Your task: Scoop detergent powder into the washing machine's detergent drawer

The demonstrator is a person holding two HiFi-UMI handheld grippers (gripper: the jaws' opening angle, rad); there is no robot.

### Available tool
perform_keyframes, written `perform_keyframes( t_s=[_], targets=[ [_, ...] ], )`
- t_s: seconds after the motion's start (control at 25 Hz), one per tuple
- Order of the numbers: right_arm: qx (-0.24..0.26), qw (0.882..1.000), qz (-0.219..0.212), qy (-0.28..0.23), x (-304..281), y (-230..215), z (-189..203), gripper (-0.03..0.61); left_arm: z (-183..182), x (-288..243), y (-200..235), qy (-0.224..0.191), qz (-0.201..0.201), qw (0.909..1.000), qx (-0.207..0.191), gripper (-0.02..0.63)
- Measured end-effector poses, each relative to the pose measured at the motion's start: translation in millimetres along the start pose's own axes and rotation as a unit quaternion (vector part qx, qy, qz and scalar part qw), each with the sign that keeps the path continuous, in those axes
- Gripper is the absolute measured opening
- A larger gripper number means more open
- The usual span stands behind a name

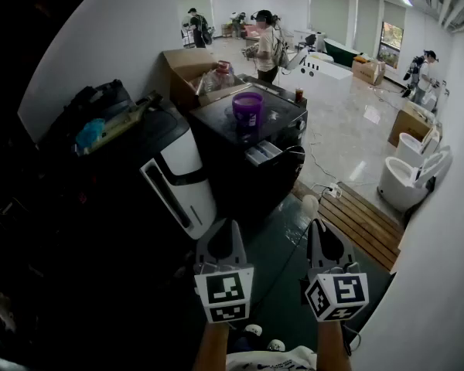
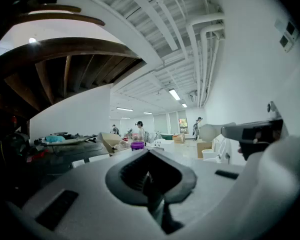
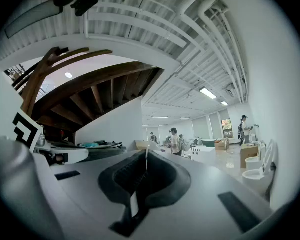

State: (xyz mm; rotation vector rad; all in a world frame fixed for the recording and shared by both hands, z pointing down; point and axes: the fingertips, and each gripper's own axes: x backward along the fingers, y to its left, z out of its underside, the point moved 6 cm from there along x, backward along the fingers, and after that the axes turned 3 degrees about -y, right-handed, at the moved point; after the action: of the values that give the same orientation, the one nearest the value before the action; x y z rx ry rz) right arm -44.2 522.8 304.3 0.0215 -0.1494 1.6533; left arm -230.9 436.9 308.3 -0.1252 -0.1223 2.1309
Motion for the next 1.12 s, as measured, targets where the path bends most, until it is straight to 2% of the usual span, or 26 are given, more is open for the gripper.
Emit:
perform_keyframes(
  t_s=[0.52, 1.12],
  targets=[
    [-0.003, 1.0, -0.002, 0.005, -22.6, 1.5, 8.7, 0.02, 4.5, -20.4, 8.6, 0.002, 0.001, 1.0, 0.003, 0.002],
    [-0.014, 1.0, 0.018, 0.004, -79.8, 20.3, 23.4, 0.02, 16.3, -73.5, 52.8, 0.006, 0.023, 0.9997, -0.001, 0.002]
  ],
)
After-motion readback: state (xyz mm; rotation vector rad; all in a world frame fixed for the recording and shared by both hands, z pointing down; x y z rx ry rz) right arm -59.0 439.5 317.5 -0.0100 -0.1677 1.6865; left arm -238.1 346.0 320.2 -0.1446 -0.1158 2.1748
